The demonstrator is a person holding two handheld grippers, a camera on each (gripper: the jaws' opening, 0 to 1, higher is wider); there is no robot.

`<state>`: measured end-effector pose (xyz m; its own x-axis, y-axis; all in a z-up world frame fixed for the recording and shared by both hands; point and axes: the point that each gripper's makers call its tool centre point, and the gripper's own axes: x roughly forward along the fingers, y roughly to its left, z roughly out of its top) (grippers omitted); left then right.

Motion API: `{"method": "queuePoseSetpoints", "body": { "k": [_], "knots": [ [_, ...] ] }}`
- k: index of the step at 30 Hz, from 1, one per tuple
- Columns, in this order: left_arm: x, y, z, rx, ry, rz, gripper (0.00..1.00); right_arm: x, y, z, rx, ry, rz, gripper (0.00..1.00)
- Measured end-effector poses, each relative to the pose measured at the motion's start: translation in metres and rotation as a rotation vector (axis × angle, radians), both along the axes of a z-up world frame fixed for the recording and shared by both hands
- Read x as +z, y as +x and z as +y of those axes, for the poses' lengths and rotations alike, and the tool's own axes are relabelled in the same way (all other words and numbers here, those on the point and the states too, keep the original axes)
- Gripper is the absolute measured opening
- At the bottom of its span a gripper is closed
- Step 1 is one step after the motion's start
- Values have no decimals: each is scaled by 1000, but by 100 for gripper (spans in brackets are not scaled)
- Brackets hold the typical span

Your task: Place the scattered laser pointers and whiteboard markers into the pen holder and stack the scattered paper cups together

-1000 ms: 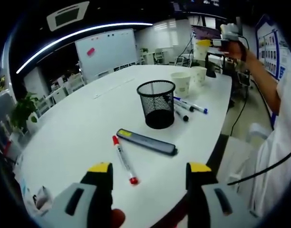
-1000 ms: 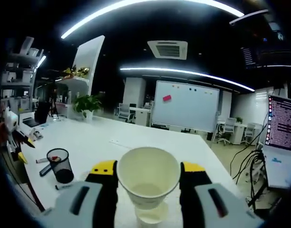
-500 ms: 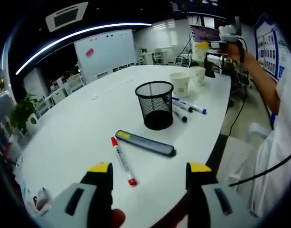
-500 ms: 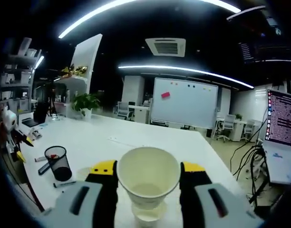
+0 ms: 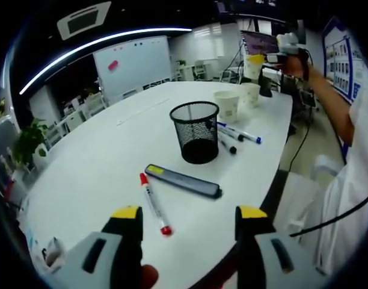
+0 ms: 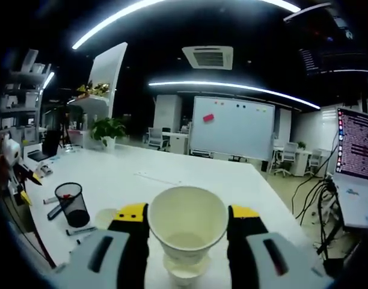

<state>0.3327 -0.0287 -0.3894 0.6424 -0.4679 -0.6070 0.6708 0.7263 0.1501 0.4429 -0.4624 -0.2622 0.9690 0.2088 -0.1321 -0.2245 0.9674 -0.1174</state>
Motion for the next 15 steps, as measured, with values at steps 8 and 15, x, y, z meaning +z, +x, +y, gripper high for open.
{"method": "queuePoseSetpoints", "body": {
  "k": [8, 15],
  "knots": [
    [-1, -1, 0, 0, 1, 4, 62, -3, 2, -2, -2, 1, 4, 52],
    [-2, -1, 1, 1, 1, 6, 62, -11, 4, -4, -7, -8, 18, 52]
  ]
}}
